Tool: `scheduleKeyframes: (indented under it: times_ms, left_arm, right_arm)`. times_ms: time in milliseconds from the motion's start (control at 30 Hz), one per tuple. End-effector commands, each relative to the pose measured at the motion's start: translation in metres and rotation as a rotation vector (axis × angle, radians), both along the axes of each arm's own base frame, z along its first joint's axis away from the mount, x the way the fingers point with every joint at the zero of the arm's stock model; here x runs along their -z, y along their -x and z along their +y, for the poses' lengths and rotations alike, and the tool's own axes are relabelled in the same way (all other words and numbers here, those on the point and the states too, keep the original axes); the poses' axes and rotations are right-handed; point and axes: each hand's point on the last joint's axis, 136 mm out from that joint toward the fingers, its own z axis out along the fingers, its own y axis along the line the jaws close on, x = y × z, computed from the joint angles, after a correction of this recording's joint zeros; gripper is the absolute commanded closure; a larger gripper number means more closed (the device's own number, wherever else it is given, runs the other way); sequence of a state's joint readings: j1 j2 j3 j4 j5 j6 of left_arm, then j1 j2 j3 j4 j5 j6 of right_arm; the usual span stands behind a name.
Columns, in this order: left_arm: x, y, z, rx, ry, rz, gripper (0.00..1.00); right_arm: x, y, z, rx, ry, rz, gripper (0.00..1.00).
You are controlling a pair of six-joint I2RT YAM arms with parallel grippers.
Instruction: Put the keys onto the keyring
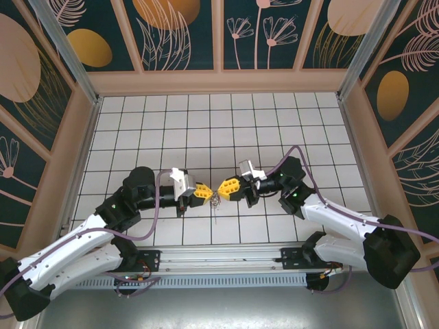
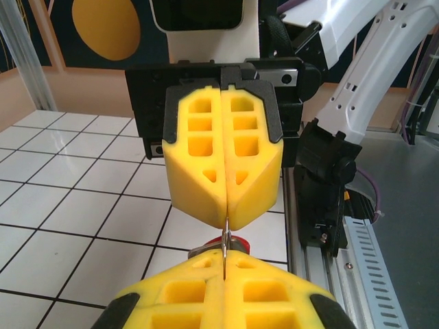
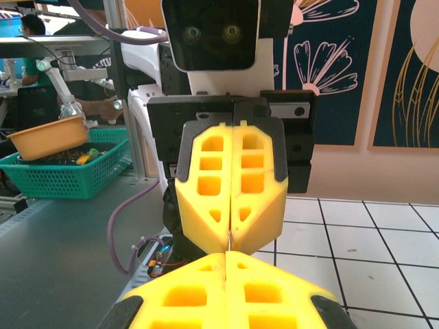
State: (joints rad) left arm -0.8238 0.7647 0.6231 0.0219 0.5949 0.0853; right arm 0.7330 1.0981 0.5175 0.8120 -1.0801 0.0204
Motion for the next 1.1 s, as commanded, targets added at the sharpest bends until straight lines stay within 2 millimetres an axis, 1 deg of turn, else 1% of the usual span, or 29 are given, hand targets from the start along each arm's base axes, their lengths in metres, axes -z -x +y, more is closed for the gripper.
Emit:
scheduleKeyframes:
  times_ms: [0,100,367,500,700,867,1067]
  left_arm:
    - [-0.023,0.000,-0.002,0.008,0.053,-0.044,1.00]
    - [-0.024,-0.001,-0.002,-0.001,0.054,-0.047,1.00]
    - [-0.025,-0.002,-0.001,-0.011,0.058,-0.047,1.00]
    - [-0.031,-0.004,0.000,-0.023,0.076,-0.051,1.00]
    - [-0.033,-0.006,0.000,-0.037,0.086,-0.046,1.00]
    - [-0.040,-0.008,0.002,-0.056,0.105,-0.066,1.00]
    - [-0.041,-0.010,0.002,-0.067,0.110,-0.070,1.00]
  right_arm:
    - [-0.022,0.008,0.000,-0.048,-0.047,-0.083,1.00]
    - [-0.021,0.008,0.002,-0.059,-0.043,-0.081,1.00]
    - [-0.012,0.010,0.001,-0.056,-0.008,-0.065,1.00]
    - [-0.008,0.012,0.002,-0.052,0.017,-0.077,1.00]
    - [-0.005,0.008,0.002,-0.009,0.025,-0.091,1.00]
    - [-0.002,0.001,0.004,0.070,0.037,-0.126,1.00]
    - [0.000,0.004,0.004,0.067,0.046,-0.132,1.00]
